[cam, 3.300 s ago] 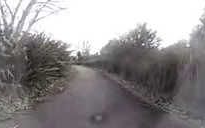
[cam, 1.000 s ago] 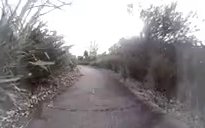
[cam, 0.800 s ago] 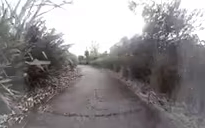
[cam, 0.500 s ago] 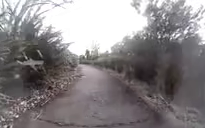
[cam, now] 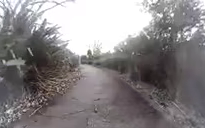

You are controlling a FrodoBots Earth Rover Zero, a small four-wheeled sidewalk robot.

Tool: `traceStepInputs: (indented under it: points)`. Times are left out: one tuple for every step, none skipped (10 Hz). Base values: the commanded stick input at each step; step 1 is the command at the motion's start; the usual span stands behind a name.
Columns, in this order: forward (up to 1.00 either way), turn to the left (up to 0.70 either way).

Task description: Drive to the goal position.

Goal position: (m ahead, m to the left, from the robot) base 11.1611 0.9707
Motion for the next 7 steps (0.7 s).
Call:
traceStepInputs:
  points:
    - [0.7,0.0]
    - [0.7,0.0]
    - [0.7,0.0]
    - [0.7,0.0]
    - [0.7,0.0]
    - [0.7,0.0]
    - [0.7,0.0]
